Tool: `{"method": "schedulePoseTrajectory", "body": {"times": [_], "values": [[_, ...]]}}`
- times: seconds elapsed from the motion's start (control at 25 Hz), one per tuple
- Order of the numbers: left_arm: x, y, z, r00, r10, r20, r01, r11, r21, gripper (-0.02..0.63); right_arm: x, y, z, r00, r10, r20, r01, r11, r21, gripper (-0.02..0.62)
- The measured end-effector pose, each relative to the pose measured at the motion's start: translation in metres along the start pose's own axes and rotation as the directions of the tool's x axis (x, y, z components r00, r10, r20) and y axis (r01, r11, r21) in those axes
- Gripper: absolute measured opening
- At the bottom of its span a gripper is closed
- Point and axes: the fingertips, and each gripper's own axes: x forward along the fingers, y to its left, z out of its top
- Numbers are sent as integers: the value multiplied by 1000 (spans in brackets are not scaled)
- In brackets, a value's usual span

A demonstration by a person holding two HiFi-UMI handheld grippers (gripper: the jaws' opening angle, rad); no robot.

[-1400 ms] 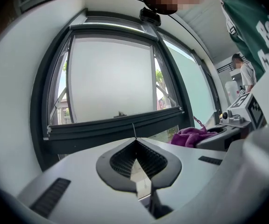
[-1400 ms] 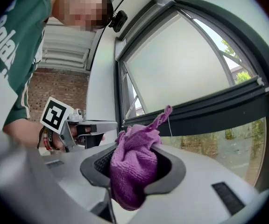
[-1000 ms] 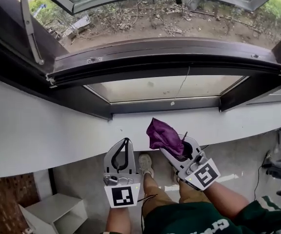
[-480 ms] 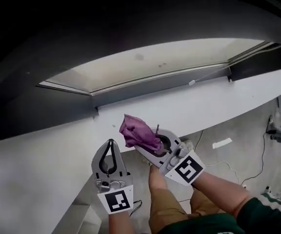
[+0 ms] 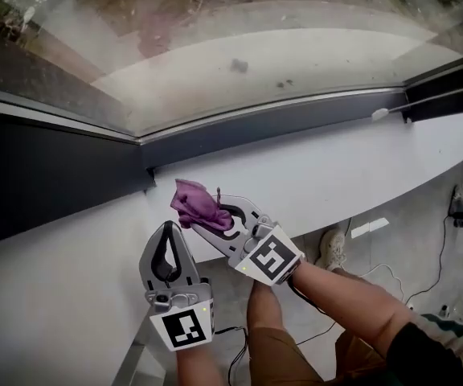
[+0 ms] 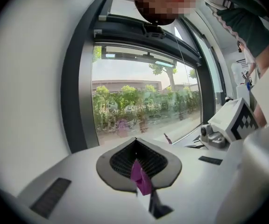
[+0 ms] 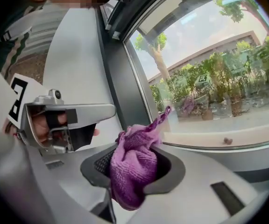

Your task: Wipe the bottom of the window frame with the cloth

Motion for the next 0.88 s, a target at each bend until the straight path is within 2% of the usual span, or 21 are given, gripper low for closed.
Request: {"method": "schedulePoseTrajectory", "body": {"times": [0.44,0.88], "values": [[-2,34,-31,988,152,1,-151,985,-87,6,65,-8,-43,996,53,-74,-56,998,-39,149],[8,45,-57,985,170,-39,-173,979,-108,6,88,-19,-71,989,26,-149,-37,997,-75,149]]}}
